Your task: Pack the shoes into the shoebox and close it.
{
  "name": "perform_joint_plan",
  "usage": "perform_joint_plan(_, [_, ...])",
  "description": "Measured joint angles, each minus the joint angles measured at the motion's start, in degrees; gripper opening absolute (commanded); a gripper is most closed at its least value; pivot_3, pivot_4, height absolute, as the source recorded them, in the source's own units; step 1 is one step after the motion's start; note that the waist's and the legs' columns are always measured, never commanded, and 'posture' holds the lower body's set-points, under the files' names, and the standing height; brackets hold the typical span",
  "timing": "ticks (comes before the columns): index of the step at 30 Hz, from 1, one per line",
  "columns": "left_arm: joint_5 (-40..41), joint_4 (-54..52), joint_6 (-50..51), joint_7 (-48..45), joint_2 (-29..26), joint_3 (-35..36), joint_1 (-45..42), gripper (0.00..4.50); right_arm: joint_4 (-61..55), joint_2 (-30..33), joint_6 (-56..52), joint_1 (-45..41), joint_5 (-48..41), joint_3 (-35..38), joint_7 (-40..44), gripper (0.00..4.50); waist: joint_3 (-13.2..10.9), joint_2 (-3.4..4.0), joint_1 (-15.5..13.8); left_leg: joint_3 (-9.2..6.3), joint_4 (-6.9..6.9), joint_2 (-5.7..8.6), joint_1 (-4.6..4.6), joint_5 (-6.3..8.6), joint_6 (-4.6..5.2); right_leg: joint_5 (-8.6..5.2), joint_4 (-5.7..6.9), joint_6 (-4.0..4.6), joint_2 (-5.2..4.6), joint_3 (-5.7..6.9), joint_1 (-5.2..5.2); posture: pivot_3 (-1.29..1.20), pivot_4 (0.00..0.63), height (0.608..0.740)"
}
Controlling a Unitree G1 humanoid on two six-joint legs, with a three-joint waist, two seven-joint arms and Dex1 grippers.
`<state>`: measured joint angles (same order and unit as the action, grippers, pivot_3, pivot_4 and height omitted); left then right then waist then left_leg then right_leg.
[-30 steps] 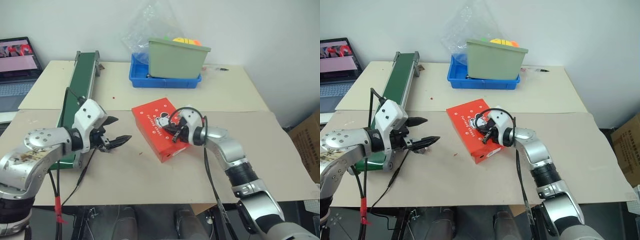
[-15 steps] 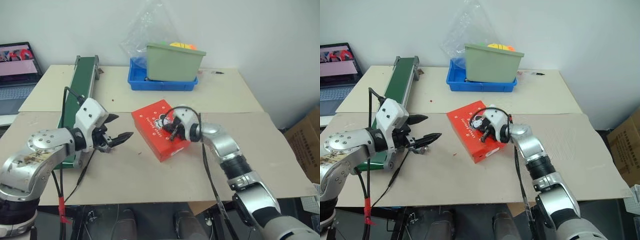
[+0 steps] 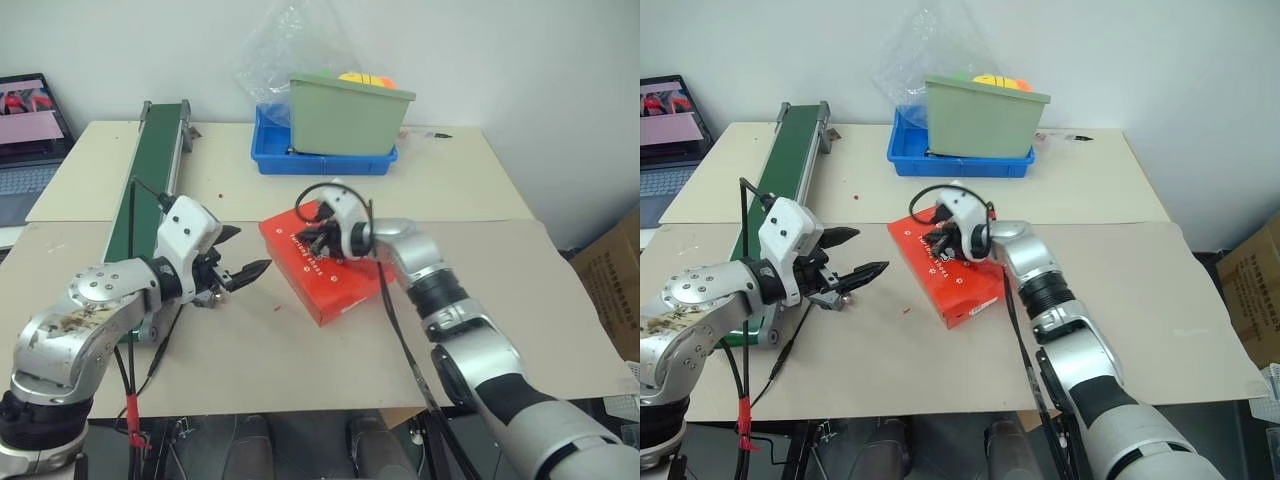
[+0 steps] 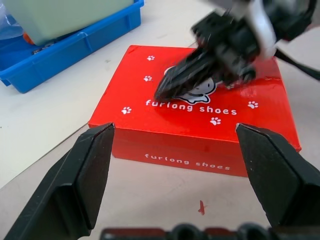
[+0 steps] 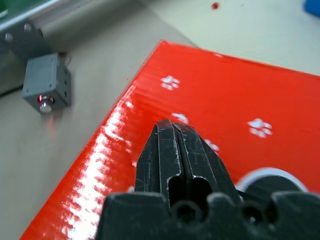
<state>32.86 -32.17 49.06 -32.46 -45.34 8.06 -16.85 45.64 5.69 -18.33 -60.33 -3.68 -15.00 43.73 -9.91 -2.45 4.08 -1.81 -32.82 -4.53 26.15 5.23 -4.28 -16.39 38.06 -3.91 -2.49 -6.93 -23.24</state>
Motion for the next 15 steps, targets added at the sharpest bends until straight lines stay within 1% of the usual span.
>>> perform_joint_plan(3, [0.06,-0.39,0.08,0.50,0.14,0.00,0.01,4.13,3.34,-0.26,5.94,-1.61,4.25,-2.68,-0.20,0.05,0.00,0.00,0.05,0.00,0.00,0.00,-0.12,0.00,0.00,0.00,0.02,0.00,0.01,0.01,0.08,0.00,0.150,0.740])
perform_joint_plan(5, [0.16,-0.83,0.12,0.68,0.21,0.04,0.07,4.13,4.07,-0.26,7.97,-1.60,5.20,-2.77,0.07,0.05,0.00,0.00,0.08,0.00,0.00,-0.01,-0.15,0.00,0.00,0.00,0.03,0.00,0.01,0.00,0.10,0.00,0.150,0.740])
perform_joint_plan(8, [0.34,-0.87,0.37,1.25,0.51,0.23,0.65,4.13,3.11,-0.07,5.96,-1.44,3.26,-0.27,2.32,0.05,0.00,0.00,0.00,-0.01,0.00,-0.01,-0.10,0.00,0.00,0.00,0.04,0.00,0.01,0.00,0.08,0.00,0.150,0.740])
perform_joint_plan(9, [0.53,-0.86,0.67,1.48,0.80,0.36,0.93,4.13,0.33,0.60,3.40,-0.58,0.60,1.74,4.17,0.05,-0.02,0.01,-0.07,-0.02,0.00,0.00,-0.03,0.00,0.00,0.00,0.03,0.00,0.01,0.01,0.04,0.00,0.150,0.740])
perform_joint_plan(12, [0.77,-0.74,1.01,1.56,0.99,0.64,1.28,4.13,-10.80,4.81,-0.09,1.69,-4.92,5.96,8.78,0.78,-0.10,0.06,-0.73,-0.07,0.00,0.01,0.15,0.00,0.00,0.00,-0.01,-0.01,-0.01,0.07,-0.04,0.00,0.150,0.740])
perform_joint_plan(13, [0.90,-0.72,1.01,1.53,1.10,0.72,1.25,4.13,-18.08,7.40,-0.84,3.49,-6.90,7.16,10.77,1.11,-0.10,0.06,-1.18,-0.08,0.00,0.01,0.17,0.02,-0.02,-0.01,-0.04,-0.02,-0.01,0.10,-0.04,0.00,0.150,0.740])
perform_joint_plan(14, [0.91,-0.67,1.01,1.52,1.08,0.86,1.26,4.13,-21.44,8.86,-1.06,4.23,-7.70,7.54,11.80,1.45,-0.10,0.06,-1.37,-0.08,0.00,0.01,0.15,0.03,-0.04,-0.02,-0.04,-0.02,-0.01,0.10,-0.04,0.00,0.150,0.740])
perform_joint_plan(15, [1.03,-0.63,0.98,1.35,1.18,0.86,0.99,4.13,-27.94,11.76,-2.12,6.57,-8.65,7.56,13.67,1.72,-0.10,0.05,-1.55,-0.08,0.00,0.01,0.12,0.03,-0.05,-0.02,-0.05,-0.01,0.00,0.11,-0.02,0.00,0.150,0.740])
